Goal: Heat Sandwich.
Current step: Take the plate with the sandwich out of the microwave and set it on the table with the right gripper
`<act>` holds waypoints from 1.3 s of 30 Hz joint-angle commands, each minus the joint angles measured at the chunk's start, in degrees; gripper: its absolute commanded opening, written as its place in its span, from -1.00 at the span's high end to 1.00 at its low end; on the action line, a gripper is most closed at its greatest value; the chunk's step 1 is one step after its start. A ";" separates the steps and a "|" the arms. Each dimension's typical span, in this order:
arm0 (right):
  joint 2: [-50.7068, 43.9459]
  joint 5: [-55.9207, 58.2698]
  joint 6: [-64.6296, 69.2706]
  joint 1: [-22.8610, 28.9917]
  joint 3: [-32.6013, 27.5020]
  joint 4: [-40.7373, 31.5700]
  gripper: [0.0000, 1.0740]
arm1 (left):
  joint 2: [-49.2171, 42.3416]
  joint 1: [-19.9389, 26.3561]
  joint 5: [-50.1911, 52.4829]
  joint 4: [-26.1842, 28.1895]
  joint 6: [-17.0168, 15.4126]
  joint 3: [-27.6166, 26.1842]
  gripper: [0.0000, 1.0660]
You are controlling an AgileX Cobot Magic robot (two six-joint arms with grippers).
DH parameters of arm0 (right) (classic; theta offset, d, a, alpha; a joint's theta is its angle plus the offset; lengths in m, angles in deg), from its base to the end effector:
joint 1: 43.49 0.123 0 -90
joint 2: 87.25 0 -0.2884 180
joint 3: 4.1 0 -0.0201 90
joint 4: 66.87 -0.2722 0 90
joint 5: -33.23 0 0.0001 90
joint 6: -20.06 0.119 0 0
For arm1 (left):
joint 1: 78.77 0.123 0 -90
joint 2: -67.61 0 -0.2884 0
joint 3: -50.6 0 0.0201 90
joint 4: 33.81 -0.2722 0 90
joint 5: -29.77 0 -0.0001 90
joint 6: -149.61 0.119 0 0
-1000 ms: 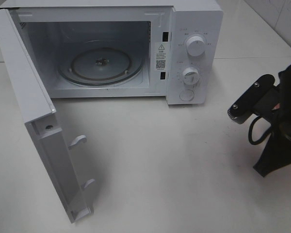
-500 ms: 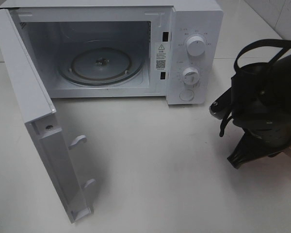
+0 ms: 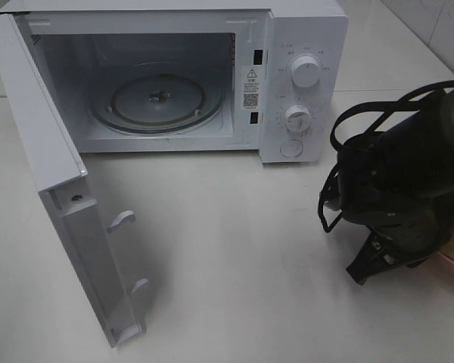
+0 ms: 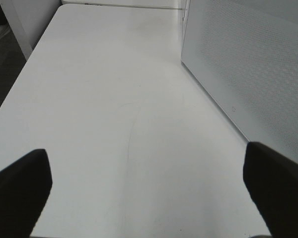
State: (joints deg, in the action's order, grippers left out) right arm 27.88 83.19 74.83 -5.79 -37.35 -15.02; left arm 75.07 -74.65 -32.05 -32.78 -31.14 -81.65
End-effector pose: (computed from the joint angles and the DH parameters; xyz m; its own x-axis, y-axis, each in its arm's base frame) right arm 0.2610 0.1111 0.0682 -0.9006 -0.4271 -0.0809 -0.2981 0.7422 -0.6002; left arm 0.0321 0.0004 0.2781 -0.4519 -0.0542 -0.8904 -0.0675 0.9974 -0.0264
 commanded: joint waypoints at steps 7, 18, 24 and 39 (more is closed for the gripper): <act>4.98 -1.38 2.35 -0.40 0.29 1.66 0.96 | -0.52 0.06 0.52 -0.06 0.00 0.06 -0.88; 6.30 -2.35 5.04 -0.40 0.29 1.66 0.75 | -0.52 0.06 0.52 -0.06 0.00 0.06 -0.88; 6.30 -2.35 5.04 -0.40 0.29 1.66 0.47 | -0.52 0.06 0.52 -0.06 0.00 0.06 -0.88; 2.52 -3.38 2.92 -0.40 0.29 1.43 -0.37 | -0.52 0.06 0.52 -0.06 0.00 0.06 -0.88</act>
State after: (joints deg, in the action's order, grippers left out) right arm 30.68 81.82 78.73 -6.25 -37.00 -13.01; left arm 75.07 -74.65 -32.05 -32.78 -31.14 -81.65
